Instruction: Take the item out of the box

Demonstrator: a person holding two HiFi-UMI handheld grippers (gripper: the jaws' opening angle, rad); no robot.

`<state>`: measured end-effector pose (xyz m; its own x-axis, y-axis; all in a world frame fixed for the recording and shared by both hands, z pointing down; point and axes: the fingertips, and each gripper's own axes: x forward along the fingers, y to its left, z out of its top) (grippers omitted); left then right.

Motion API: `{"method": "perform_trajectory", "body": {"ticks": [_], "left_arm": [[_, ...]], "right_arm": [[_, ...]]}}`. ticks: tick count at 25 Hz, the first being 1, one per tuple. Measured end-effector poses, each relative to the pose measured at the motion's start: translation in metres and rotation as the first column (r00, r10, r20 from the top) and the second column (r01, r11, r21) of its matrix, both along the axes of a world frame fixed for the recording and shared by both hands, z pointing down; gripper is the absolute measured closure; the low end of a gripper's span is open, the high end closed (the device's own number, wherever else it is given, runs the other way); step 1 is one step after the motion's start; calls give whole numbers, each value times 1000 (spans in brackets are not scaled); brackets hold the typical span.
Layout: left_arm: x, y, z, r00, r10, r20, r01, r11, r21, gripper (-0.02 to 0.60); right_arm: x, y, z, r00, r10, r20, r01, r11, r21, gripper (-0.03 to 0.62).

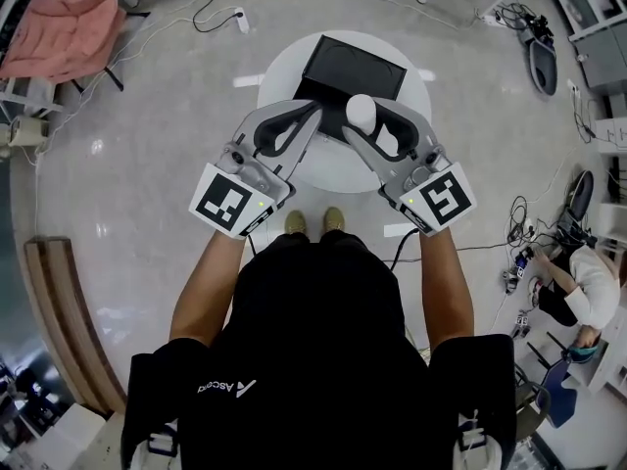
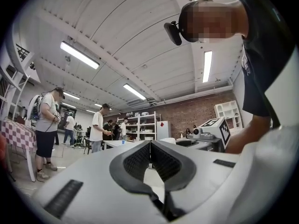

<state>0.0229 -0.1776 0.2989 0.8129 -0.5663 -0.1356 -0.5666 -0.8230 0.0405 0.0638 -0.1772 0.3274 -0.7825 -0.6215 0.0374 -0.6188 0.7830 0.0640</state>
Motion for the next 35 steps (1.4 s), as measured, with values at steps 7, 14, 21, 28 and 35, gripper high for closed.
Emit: {"method": "perform_trajectory", "body": {"ticks": [7,14,21,28,35], "left_arm": [[8,14,-15,1000,19,-7,-19,999,30,580],[11,20,-28,999,31,-26,-29,999,42,580],[17,24,-25,1000,24,-14,-24,999,41,580],[17,26,-28,1000,22,-23,-21,999,45,580],[12,27,-27,1000,11,-15,-10,999,44,580]], "right_arm": [[6,17,-24,996,28,90,-32,998,46,414],[11,23,-33,990,42,132,-49,998,50,416],[17,29,-33,989,37,141,-46,997,54,416],[17,30,-33,990,30,141,-38,998,56,416],[12,31,-33,989,19,145,-27,998,57,416]]}}
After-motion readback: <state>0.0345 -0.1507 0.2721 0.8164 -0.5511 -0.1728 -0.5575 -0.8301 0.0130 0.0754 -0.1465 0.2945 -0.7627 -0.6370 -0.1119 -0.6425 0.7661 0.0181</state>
